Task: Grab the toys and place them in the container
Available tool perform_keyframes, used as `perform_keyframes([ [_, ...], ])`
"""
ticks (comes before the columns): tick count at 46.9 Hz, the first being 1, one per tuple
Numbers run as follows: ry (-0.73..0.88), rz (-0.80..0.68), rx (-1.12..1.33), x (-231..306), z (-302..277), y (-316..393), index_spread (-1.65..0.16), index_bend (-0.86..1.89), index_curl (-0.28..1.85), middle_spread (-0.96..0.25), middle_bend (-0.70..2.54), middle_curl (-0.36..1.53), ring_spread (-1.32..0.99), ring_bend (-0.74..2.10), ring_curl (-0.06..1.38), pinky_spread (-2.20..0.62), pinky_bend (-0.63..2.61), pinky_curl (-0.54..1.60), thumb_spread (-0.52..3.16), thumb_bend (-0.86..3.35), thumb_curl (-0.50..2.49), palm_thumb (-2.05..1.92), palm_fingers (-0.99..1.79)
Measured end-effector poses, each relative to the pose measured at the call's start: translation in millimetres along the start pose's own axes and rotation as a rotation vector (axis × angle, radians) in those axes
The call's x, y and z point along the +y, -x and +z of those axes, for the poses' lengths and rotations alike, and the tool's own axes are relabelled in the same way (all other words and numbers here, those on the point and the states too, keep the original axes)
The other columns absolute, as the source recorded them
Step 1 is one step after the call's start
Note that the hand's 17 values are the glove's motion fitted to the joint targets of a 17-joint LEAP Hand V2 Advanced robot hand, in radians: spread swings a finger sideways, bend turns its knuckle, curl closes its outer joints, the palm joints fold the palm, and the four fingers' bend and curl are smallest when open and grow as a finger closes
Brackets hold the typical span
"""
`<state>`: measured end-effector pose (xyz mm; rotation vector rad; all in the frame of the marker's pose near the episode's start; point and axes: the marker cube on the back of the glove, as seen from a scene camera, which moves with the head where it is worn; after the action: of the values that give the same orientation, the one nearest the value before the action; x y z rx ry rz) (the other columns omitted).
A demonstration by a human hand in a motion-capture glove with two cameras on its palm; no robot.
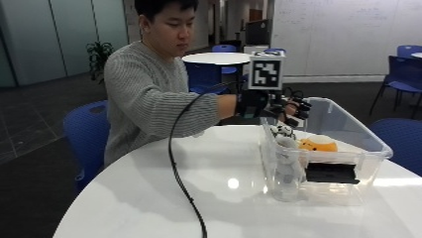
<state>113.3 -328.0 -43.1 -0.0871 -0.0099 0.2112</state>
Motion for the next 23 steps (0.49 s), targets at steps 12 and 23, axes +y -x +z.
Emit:
perform_keyframes([
  [12, -0.060, 0.207, 0.104, 102, -11, -106, -0.36, 0.17, 0.27, -0.18, 0.17, 0.41, -0.15, 0.51, 0.33, 0.03, 1.00, 0.33, 1.42, -0.02, 0.37, -0.02, -0.10],
  [23, -0.107, 0.183, 0.134, 180, 17, -88, -0.36, 0.15, 0.28, -0.18, 0.17, 0.39, -0.14, 0.45, 0.31, 0.04, 0.95, 0.31, 1.44, -0.02, 0.32, -0.03, -0.08],
])
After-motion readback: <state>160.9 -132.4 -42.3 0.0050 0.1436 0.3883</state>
